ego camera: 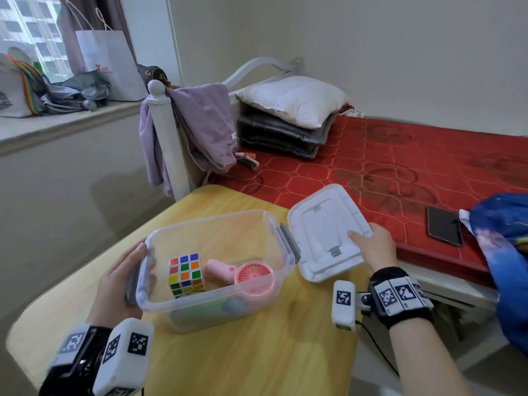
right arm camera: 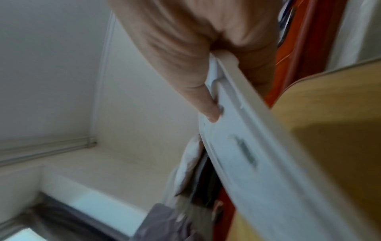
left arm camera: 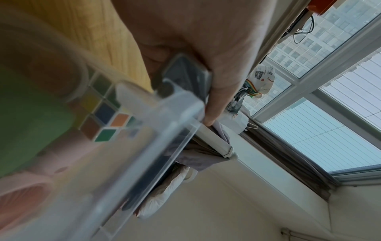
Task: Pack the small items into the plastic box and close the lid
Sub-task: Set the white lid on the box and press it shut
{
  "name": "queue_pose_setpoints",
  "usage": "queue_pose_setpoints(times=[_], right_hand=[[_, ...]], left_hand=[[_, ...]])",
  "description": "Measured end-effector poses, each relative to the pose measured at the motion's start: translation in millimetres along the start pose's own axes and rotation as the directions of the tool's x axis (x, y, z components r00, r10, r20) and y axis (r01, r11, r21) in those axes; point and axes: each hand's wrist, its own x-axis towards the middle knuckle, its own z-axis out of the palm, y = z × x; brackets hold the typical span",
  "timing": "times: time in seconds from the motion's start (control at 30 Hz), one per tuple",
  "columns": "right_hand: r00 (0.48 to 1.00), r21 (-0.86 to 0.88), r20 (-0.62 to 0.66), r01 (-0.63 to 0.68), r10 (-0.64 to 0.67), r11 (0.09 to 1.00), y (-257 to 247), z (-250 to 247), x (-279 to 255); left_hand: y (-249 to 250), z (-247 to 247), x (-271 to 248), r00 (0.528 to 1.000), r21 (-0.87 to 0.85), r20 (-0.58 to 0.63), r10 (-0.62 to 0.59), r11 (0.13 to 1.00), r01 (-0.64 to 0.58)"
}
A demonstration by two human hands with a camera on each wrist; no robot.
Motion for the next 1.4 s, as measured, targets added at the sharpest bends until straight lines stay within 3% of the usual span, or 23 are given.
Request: queue_pose_setpoints(times=[0.07,0.13,0.2,0.27,0.4,0.5,0.57,0.8,1.1,1.27,1.4], right_hand=[[0.99,0.047,-0.041,0.137,-0.135,0.989,-21.0,-1.8,-13.2],[0.94,0.021,-0.122,0.323,-0.318,0.946,-46.0,-1.0,-31.2],[0.828,-0.047,-0.186,0.53,-0.528,0.847,-73.9,1.3,-53.5],[0.685,-0.065,-0.176,0.709,-0.707,0.703,-98.2,7.3,-73.8],[0.465,-0.101,0.046,0.883,-0.884,0.459,-116.5,24.6,-100.9],[0.328,-0.139,0.289,0.944,-0.9,0.299,-106.2,42.2,-113.9],[0.266,-0.127,0.406,0.964,-0.874,0.235,-94.3,48.5,-118.3],[0.224,0.027,0.442,0.965,-0.869,0.263,-78.6,47.6,-120.8],[0.162,0.239,0.48,0.921,-0.862,0.306,-87.3,57.5,-130.7],[0.166,0.297,0.504,0.888,-0.848,0.351,-85.3,57.3,-131.1],[0.172,0.281,0.501,0.895,-0.848,0.348,-85.0,55.7,-134.2]], left_hand=[[1.9,-0.4,-2.7,1.0,-0.024,0.006,-0.022,0.999,0.023],[6.4,4.9,-6.9,0.998,-0.04,0.029,-0.05,0.998,0.051],[11.2,9.2,-11.5,0.997,-0.051,0.049,-0.051,0.997,0.053],[13.7,8.3,-11.8,0.999,-0.029,0.018,-0.041,0.999,0.041],[13.4,-2.3,-8.5,0.994,-0.03,-0.014,-0.112,0.993,0.112],[16.7,-6.2,-9.9,0.994,0.019,-0.013,-0.106,0.994,0.107],[20.6,-5.1,-14.8,0.996,0.066,0.009,-0.085,0.994,0.084],[29.7,-6.7,-25.6,0.997,0.037,0.033,-0.075,0.997,0.074],[31.1,-2.5,-27.8,0.995,-0.034,-0.024,-0.102,0.994,0.101],[32.9,-5.7,-26.9,0.972,-0.091,0.018,-0.235,0.968,0.235],[35.4,-3.5,-28.9,0.98,-0.081,0.086,-0.179,0.979,0.186]])
